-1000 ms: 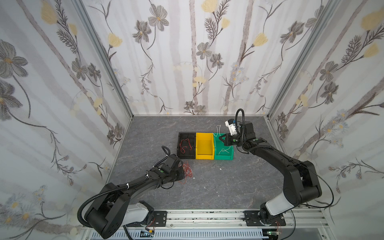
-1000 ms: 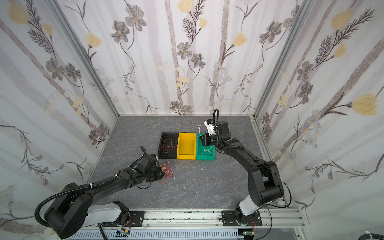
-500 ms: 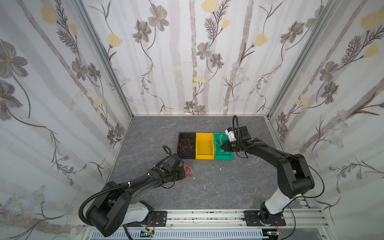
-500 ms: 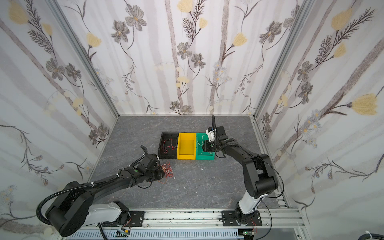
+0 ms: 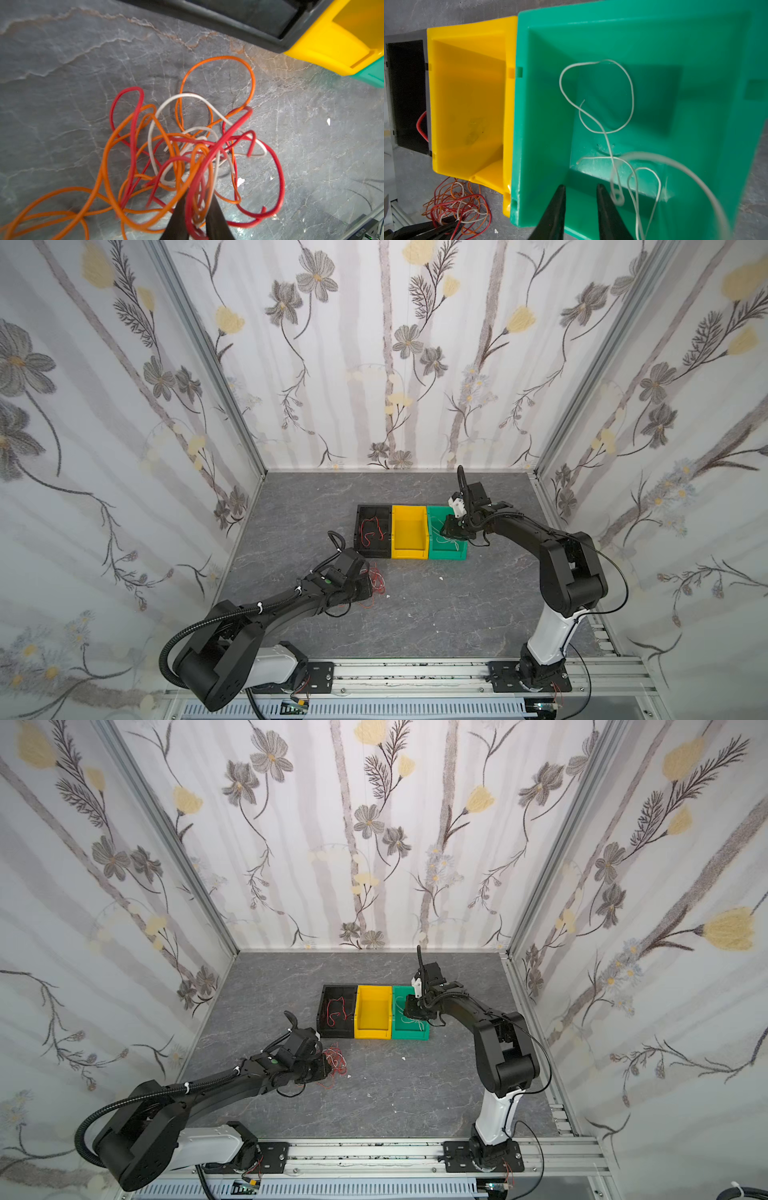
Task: Untangle the cables
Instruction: 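Open the right gripper to drop the white wire into the green bin, then move the right gripper back to the tangle beside the left gripper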
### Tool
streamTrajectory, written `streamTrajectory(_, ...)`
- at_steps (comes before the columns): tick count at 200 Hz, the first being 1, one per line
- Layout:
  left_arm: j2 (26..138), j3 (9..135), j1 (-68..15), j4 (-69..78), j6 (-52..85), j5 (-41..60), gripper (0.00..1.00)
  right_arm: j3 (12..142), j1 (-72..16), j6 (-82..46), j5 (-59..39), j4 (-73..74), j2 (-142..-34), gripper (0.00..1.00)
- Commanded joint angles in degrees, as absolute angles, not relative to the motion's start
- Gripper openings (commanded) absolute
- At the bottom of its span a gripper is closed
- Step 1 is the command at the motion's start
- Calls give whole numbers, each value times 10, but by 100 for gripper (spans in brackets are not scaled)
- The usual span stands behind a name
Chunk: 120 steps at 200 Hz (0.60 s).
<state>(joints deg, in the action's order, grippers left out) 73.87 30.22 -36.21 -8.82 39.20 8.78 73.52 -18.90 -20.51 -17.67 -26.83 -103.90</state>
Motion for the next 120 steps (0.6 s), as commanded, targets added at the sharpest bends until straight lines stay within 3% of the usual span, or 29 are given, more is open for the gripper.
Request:
streamTrajectory(1, 743, 311, -365, -85, 397, 82, 17, 740, -190, -201, -181, -287, -1015, 33)
streamTrajectory(67, 762, 322, -385, -74, 401, 86, 17, 736, -188, -196, -194, -309, -938, 38)
streamTrajectory(120, 780, 329, -417, -31, 396, 117, 16, 651, -213, -215, -232, -283, -858, 41)
